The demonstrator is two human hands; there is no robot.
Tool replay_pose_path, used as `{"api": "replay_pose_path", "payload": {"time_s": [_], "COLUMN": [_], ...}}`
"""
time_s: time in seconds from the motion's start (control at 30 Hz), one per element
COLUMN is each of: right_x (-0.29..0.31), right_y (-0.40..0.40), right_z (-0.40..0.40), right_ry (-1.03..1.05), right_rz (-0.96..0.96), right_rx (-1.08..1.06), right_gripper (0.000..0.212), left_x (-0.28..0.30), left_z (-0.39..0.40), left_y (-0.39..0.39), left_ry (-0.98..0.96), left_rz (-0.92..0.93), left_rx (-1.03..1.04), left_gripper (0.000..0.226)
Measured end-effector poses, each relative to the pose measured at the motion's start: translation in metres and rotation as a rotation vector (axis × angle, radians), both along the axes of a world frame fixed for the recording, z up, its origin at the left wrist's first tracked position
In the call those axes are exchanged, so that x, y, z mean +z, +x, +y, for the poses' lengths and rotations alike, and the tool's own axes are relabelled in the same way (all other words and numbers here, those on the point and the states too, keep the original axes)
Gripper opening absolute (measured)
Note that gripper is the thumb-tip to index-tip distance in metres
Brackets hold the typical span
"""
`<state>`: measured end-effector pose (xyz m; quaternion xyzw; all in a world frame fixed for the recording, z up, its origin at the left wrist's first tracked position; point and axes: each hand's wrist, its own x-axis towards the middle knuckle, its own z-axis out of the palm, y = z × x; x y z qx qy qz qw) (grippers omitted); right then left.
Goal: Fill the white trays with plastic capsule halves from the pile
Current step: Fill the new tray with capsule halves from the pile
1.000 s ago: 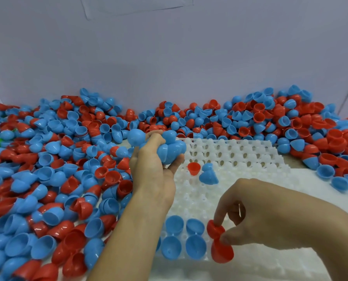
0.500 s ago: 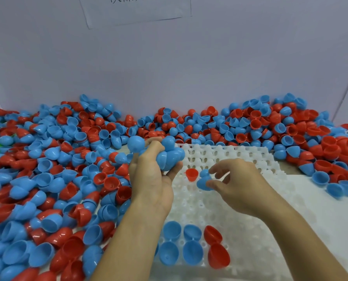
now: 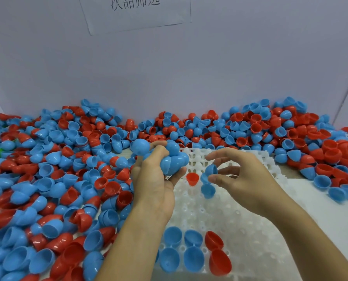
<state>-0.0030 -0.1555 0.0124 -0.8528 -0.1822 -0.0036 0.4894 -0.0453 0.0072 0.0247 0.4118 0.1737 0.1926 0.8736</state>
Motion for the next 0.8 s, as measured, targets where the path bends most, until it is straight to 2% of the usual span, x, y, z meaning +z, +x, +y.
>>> {"api": "replay_pose_path", "payload": {"time_s": [0.1, 0.23, 0.43, 0.53, 0.7, 0.8], "right_x": [0.000, 0.001, 0.004, 0.014, 0.039, 0.062], "right_y": [0.001, 0.000, -0.001, -0.005, -0.009, -0.002], "right_z": [0.000, 0.002, 0.002, -0.001, -0.014, -0.016], "right_ry": [0.043, 0.030, 0.109, 0.128, -0.169, -0.416], "right_rz": [-0.005, -0.042, -0.056, -0.073, 0.138, 0.235], "right_rx": [0.031, 0.003, -0.097, -0.034, 0.241, 0.286], "right_gripper": [0.028, 0.006, 0.010, 0.014, 0.023, 0.056], "left_x": [0.001, 0.000, -0.001, 0.000, -0.002, -0.001], "left_z": [0.000, 0.000, 0.002, 0.004, 0.012, 0.017], "left_y": [0.000, 0.001, 0.002, 0.002, 0.002, 0.001], "left_ry": [0.007, -0.001, -0.016, -0.025, -0.049, -0.075], "left_rz": [-0.002, 0.008, 0.035, 0.016, 0.057, 0.053], "left_rx": [0.001, 0.006, 0.031, 0.032, 0.074, 0.070], "left_gripper": [0.015, 0.015, 0.013, 0.018, 0.014, 0.013]}}
